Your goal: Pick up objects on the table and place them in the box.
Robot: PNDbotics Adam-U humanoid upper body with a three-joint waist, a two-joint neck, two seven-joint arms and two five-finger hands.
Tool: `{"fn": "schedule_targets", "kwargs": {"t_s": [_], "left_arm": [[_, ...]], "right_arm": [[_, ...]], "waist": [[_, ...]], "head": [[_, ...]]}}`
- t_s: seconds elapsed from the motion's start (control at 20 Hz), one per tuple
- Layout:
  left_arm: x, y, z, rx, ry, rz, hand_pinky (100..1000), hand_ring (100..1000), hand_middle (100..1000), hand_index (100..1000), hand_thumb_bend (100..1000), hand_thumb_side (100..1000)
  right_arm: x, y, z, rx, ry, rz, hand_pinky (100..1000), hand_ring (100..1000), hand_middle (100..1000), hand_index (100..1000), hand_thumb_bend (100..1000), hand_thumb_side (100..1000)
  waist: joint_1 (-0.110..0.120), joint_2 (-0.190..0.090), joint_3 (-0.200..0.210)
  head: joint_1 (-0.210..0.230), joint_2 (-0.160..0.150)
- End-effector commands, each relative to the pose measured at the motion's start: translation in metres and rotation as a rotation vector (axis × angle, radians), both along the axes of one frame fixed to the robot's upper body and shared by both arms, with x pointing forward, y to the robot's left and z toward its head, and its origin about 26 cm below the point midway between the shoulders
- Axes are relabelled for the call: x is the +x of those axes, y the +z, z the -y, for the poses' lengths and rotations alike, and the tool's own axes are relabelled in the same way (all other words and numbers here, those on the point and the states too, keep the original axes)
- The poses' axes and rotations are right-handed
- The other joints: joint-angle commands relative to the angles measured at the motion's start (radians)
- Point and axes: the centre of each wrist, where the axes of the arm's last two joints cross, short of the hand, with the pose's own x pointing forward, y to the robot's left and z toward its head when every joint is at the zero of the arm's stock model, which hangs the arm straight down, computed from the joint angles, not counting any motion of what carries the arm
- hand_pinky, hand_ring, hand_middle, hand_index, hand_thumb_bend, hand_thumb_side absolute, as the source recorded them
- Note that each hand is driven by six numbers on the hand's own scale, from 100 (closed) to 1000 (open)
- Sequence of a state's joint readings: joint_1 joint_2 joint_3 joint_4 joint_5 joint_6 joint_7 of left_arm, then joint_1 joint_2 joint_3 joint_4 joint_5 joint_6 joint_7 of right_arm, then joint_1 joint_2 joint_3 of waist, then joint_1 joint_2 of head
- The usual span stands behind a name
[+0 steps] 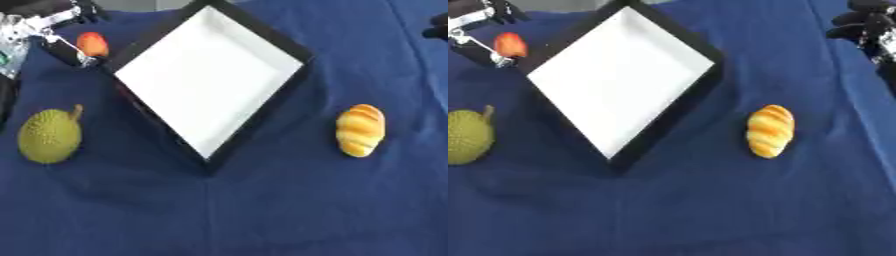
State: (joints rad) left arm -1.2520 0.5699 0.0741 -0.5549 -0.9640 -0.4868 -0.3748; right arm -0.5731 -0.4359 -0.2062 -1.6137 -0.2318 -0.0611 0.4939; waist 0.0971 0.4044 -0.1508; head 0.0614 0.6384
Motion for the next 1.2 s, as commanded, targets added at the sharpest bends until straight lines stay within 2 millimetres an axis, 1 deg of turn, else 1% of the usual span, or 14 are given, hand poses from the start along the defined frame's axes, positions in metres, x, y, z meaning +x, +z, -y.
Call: {"fn": "schedule_targets", "kwargs": {"t_s": [0.05, 0.2, 0.35, 0.45, 0.55, 0.85, 1.05, 1.2], "left_arm": [[-0.004, 0.014, -0.009, -0.022, 0.008, 0.025, 833, 841, 850, 883, 344, 100], [-0.004, 0.014, -0.010, -0.025, -0.007, -0.002, 832, 842, 850, 883, 331, 100], [-0.004, 0.015, -0.011, -0.019, -0.005, -0.017, 836, 843, 852, 885, 352, 100], [-0.005, 0.015, -0.012, -0.004, 0.008, -0.026, 845, 848, 857, 888, 383, 100], [-0.005, 0.016, -0.013, 0.012, 0.021, -0.035, 850, 850, 859, 889, 391, 100], [-0.007, 0.020, -0.018, 0.060, 0.061, -0.059, 877, 863, 862, 888, 439, 100], [-0.008, 0.022, -0.023, 0.069, 0.089, -0.051, 885, 865, 861, 889, 472, 100], [-0.009, 0.021, -0.027, 0.071, 0.115, -0.047, 885, 865, 860, 889, 481, 100]], "right_arm": [[-0.001, 0.011, 0.001, -0.024, -0.001, 0.031, 1000, 785, 750, 879, 100, 610], [-0.001, 0.012, 0.001, -0.026, -0.003, 0.031, 1000, 785, 750, 879, 100, 612], [-0.001, 0.012, 0.001, -0.026, -0.004, 0.032, 1000, 786, 750, 880, 100, 612], [-0.001, 0.011, 0.002, -0.031, -0.003, 0.029, 1000, 786, 751, 880, 100, 613], [-0.001, 0.010, 0.002, -0.035, -0.005, 0.027, 1000, 786, 751, 880, 100, 613], [-0.002, 0.006, 0.005, -0.041, -0.015, 0.016, 1000, 786, 751, 880, 100, 612], [-0.002, 0.004, 0.007, -0.045, -0.017, 0.010, 1000, 786, 751, 880, 100, 611], [-0.002, 0.004, 0.006, -0.048, -0.016, 0.008, 1000, 786, 751, 880, 100, 611]], "waist": [[0.010, -0.004, -0.002], [0.011, -0.002, -0.002], [0.010, -0.001, -0.003], [0.010, -0.001, 0.000], [0.010, -0.003, 0.002], [0.011, -0.014, 0.015], [0.012, -0.021, 0.021], [0.013, -0.022, 0.023]], "head": [[0.004, -0.009], [0.002, -0.007], [0.001, -0.009], [0.001, -0.007], [0.000, -0.005], [-0.005, 0.007], [-0.010, 0.009], [-0.012, 0.009]]}}
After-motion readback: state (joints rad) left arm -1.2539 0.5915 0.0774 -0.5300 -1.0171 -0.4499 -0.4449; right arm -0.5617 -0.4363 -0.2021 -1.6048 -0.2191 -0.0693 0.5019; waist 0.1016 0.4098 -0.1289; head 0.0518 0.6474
